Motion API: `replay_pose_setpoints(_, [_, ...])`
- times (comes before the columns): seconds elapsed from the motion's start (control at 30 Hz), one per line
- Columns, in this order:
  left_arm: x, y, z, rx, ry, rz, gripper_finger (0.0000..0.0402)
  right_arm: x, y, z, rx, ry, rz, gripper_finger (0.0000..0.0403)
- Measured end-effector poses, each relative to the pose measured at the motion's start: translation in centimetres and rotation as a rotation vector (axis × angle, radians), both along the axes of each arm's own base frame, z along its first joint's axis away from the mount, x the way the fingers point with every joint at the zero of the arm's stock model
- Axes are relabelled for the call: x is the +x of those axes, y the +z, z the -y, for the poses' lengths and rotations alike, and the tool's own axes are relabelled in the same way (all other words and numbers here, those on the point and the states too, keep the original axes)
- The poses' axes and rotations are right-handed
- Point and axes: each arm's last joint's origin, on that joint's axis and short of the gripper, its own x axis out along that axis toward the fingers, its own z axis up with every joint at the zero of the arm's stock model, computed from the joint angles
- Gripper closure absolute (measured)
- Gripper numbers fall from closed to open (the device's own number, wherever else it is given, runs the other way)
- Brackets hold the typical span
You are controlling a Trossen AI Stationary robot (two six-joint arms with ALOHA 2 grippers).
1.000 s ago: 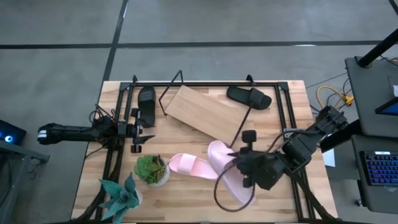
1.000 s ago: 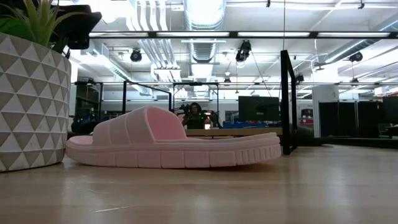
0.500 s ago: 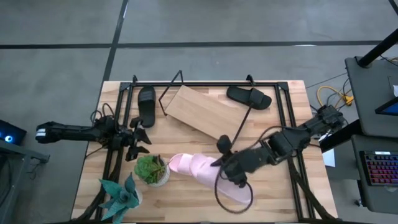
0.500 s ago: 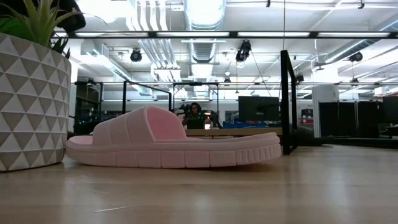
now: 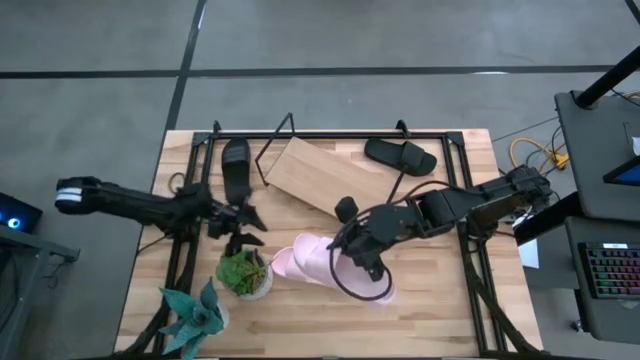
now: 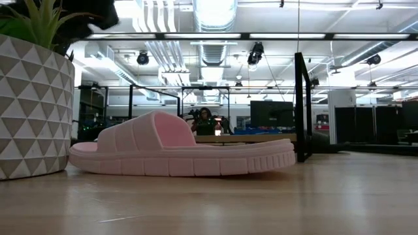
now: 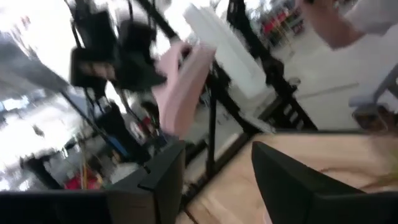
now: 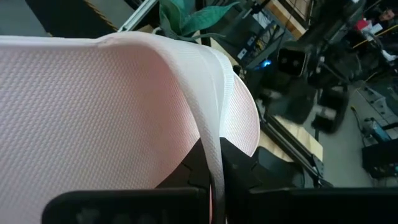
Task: Pick and place slides into the shelf
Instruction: Put the right pink slide on the shelf
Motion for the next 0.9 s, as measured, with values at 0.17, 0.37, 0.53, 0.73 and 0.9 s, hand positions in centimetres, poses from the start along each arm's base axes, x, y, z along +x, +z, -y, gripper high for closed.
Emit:
replay_pose_setpoints(0.17, [2.9,2.0,-0.1,0.018,0.004,0.010,0.0177,0.0,0.0,0.0,-0.009,0.009,-0.001,0.0394])
replay_pose_setpoints(0.37, [5.5,2.9,-0.2,0.023,0.005,0.000,0.0147,0.0,-0.1,0.0,-0.008,0.007,-0.007,0.0394])
replay_pose_setpoints(0.53, [7.5,3.3,-0.2,0.043,-0.009,-0.004,0.0146,-0.1,-0.1,0.0,-0.006,0.004,-0.009,0.0394])
replay_pose_setpoints(0.73, [9.0,3.4,0.5,0.106,-0.042,0.019,0.0146,-0.1,-0.1,0.0,-0.011,0.001,-0.008,0.0394])
replay_pose_setpoints(0.9, [9.8,3.8,1.7,0.212,-0.062,0.091,0.0146,0.0,-0.2,0.3,-0.014,-0.011,-0.019,0.0394])
